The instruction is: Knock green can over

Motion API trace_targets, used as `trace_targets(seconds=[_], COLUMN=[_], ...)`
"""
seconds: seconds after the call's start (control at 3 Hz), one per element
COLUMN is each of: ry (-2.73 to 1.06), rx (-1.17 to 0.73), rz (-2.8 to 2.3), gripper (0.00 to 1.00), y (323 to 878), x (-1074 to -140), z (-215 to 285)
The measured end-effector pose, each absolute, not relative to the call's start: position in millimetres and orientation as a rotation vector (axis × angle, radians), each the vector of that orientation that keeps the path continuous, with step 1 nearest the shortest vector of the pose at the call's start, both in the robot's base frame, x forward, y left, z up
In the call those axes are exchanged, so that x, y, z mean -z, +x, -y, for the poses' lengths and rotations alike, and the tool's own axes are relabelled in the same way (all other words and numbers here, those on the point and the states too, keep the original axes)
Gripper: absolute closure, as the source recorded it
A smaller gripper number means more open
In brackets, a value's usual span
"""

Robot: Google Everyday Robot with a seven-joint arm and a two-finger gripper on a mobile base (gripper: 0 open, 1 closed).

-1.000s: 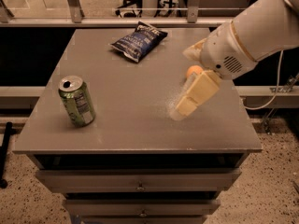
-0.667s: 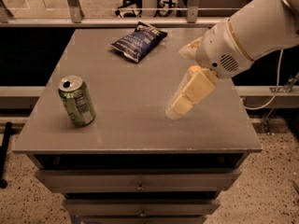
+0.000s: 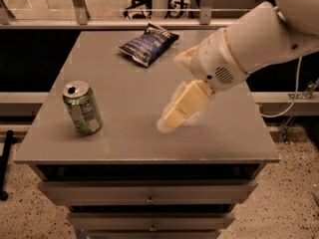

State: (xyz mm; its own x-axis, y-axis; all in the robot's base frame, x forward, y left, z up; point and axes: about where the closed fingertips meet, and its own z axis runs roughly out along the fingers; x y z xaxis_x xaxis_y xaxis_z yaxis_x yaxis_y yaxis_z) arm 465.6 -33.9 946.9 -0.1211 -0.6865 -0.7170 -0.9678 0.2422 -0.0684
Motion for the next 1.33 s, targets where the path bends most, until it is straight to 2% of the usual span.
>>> trace_targets(seconds=[0.67,1.33], ry=[-1.486,-1.315], rx=[-0.77,-0.881], rz=[-1.676,-1.584], gripper=[0.0,0.0], y=[471,493], x=[-929,-897], z=[-73,-130])
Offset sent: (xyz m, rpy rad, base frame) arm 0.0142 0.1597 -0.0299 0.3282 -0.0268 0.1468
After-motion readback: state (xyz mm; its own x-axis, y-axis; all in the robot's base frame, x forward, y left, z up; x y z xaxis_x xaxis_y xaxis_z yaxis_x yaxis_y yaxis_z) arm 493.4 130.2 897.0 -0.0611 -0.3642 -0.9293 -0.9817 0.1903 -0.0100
